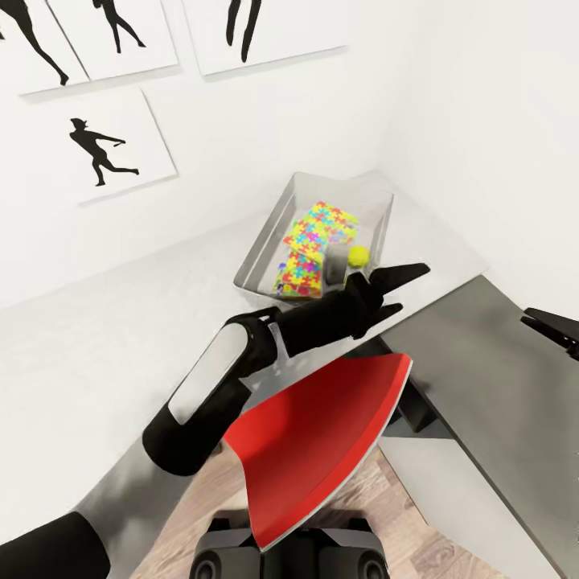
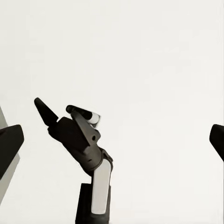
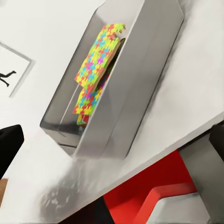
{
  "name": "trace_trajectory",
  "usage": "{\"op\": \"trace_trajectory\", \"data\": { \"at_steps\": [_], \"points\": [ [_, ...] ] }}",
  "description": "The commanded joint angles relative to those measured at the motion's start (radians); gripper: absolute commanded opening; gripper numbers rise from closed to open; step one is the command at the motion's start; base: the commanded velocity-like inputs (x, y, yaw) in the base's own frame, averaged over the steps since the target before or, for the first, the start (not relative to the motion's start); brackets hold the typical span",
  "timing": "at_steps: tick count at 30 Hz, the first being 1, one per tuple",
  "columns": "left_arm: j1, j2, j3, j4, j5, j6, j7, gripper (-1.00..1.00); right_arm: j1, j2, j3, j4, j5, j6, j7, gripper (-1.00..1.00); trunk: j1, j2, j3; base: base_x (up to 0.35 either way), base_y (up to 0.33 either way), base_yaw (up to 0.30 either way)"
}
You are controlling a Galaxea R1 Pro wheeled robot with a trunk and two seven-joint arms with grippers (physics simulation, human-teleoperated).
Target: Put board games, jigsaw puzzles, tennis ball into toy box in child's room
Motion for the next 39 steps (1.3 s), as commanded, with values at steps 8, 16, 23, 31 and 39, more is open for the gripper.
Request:
{"op": "trace_trajectory", "data": {
  "at_steps": [8,16,23,31,39],
  "points": [
    [0.092,0.011,-0.014,-0.013,-0.046,0.002,-0.052,1.0,-0.001,0.001,0.008,0.0,0.005,0.004,0.011,1.0,0.0,-0.002,0.011,-0.168,0.0,0.0],
    [0.126,0.016,-0.023,-0.016,-0.072,0.003,-0.137,1.0,-0.001,0.008,0.015,0.0,0.005,0.004,0.01,1.0,0.0,-0.002,0.023,-0.067,0.0,0.0],
    [0.133,0.024,-0.023,-0.017,-0.079,0.007,-0.214,1.0,-0.001,0.011,0.029,0.0,0.006,0.004,0.006,1.0,0.0,-0.002,0.034,-0.015,0.0,0.0],
    [0.136,0.031,-0.023,-0.017,-0.081,0.009,-0.243,1.0,-0.001,0.011,0.035,0.0,0.006,0.004,0.003,1.0,0.0,-0.002,0.047,-0.004,0.0,0.0],
    [0.138,0.033,-0.024,-0.017,-0.081,0.008,-0.263,1.0,-0.001,0.012,0.037,0.0,0.007,0.004,0.002,1.0,0.0,-0.002,0.06,-0.001,0.0,0.0]
  ]
}}
